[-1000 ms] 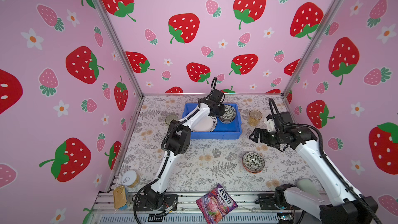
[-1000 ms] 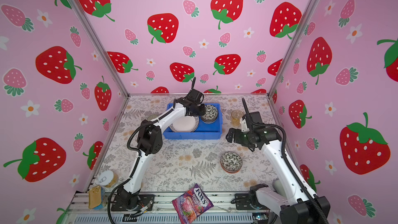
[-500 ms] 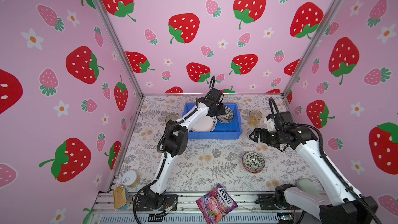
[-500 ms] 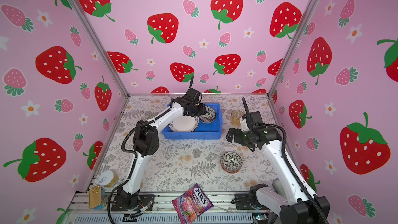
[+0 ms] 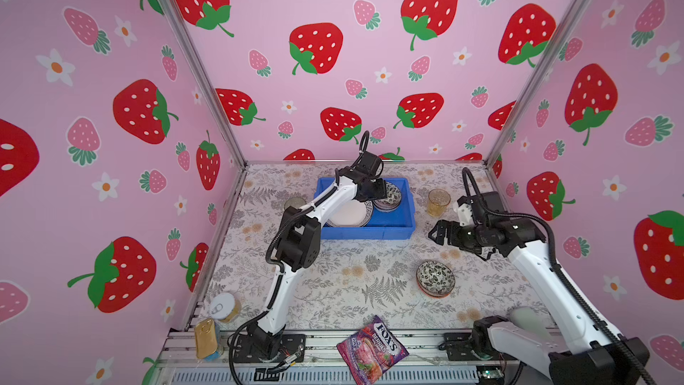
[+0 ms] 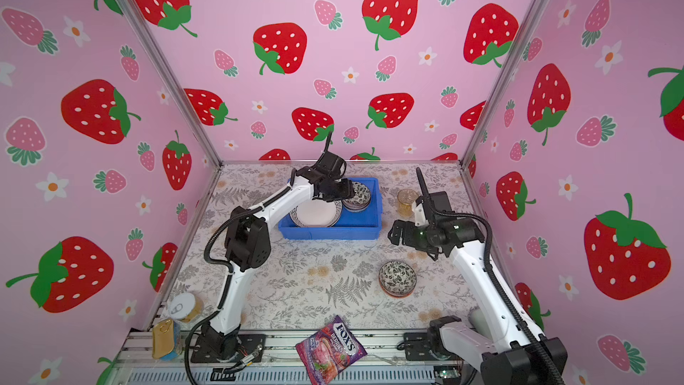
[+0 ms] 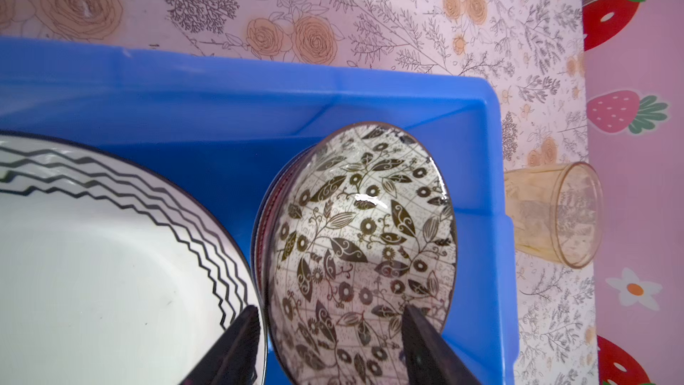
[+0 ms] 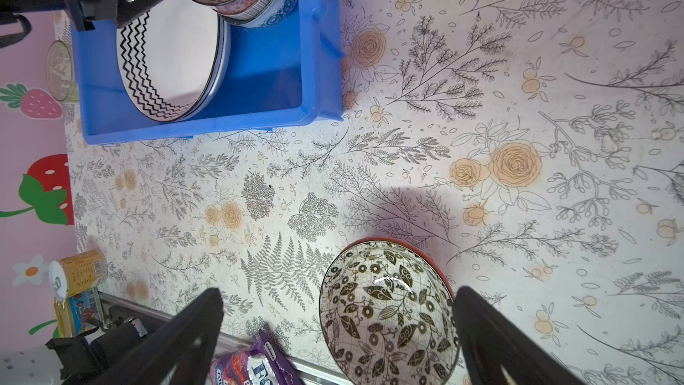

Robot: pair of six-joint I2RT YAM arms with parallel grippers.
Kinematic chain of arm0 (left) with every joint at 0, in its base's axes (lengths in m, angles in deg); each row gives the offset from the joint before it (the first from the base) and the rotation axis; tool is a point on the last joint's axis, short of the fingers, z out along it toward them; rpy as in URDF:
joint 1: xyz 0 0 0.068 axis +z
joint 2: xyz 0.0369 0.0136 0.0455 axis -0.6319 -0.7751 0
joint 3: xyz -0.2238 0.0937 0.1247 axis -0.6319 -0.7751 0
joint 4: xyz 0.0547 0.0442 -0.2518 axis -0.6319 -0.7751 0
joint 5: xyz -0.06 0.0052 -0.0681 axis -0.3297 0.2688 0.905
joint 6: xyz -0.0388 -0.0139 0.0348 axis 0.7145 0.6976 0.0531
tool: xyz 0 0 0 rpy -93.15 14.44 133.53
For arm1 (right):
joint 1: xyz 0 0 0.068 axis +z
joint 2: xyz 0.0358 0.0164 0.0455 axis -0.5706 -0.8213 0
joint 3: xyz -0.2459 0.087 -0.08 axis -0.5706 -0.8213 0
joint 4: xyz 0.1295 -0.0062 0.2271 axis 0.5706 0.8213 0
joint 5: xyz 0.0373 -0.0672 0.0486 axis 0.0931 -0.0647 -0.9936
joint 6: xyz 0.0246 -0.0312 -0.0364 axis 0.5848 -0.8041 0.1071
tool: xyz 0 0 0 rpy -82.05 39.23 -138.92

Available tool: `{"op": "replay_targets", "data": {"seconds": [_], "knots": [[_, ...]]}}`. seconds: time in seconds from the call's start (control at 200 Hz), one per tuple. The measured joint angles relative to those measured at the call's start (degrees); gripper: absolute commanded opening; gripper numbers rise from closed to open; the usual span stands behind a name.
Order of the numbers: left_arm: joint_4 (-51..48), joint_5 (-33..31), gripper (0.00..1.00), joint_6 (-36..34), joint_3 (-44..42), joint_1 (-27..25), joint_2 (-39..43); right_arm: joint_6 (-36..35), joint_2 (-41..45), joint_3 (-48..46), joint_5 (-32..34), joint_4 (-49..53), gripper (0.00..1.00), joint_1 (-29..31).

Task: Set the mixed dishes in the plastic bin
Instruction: 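Open the left gripper to release the leaf-patterned bowl and raise it, then grasp the leaf-patterned bowl rim on the orange bowl with right gripper while left reaches over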

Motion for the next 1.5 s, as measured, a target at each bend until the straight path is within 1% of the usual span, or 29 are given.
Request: {"op": "replay_targets", "data": {"seconds": [0.18,0.26,0.365,0.52,0.67,0.935,1.086,1.251,1.376,1.406,1.426,1.501], "knots": [[0.09,0.00,0.65,-0.42,-2.38,0.00,4.74,-0.26,0.02,-0.07,0.00,-0.02,1.00,-0.28],[0.04,0.28,0.68,-0.59,-3.61,0.00,7.45,-0.39,0.02,-0.37,0.00,0.00,1.00,-0.28],[0.20,0.81,0.75,-0.87,-5.33,0.00,10.73,-0.42,0.00,-1.18,0.02,-0.11,0.98,-0.39],[-0.09,0.83,0.91,-1.57,-9.75,0.00,16.33,-0.44,-0.20,-2.47,2.47,0.74,0.95,-0.48],[-0.35,-0.33,1.00,-2.05,-16.24,0.00,23.21,-0.68,-0.50,-4.87,4.85,2.95,0.90,-0.50],[0.28,-2.25,0.99,-0.11,-30.82,0.00,36.41,-0.50,1.42,-10.80,5.64,5.38,0.80,-0.59],[0.35,-2.19,0.99,1.73,-38.53,-0.07,41.81,-0.15,3.41,-15.56,4.59,5.29,0.73,-0.81],[0.24,-2.14,0.99,3.48,-44.81,-0.50,45.88,0.74,4.57,-18.62,2.56,4.79,0.63,-0.85],[0.24,-2.16,0.99,4.50,-48.46,-1.57,48.37,1.14,5.09,-20.15,1.03,3.21,0.53,-0.85],[0.31,-2.14,0.99,4.81,-49.09,-1.90,48.78,1.33,5.22,-20.68,0.63,2.82,0.53,-0.85],[0.39,-2.16,0.99,5.01,-49.44,-2.08,48.98,1.55,5.29,-21.03,0.48,2.58,0.48,-0.85],[0.50,-2.08,0.99,5.51,-50.14,-2.62,49.18,2.03,5.53,-22.14,0.07,2.12,0.43,-0.85]]}}
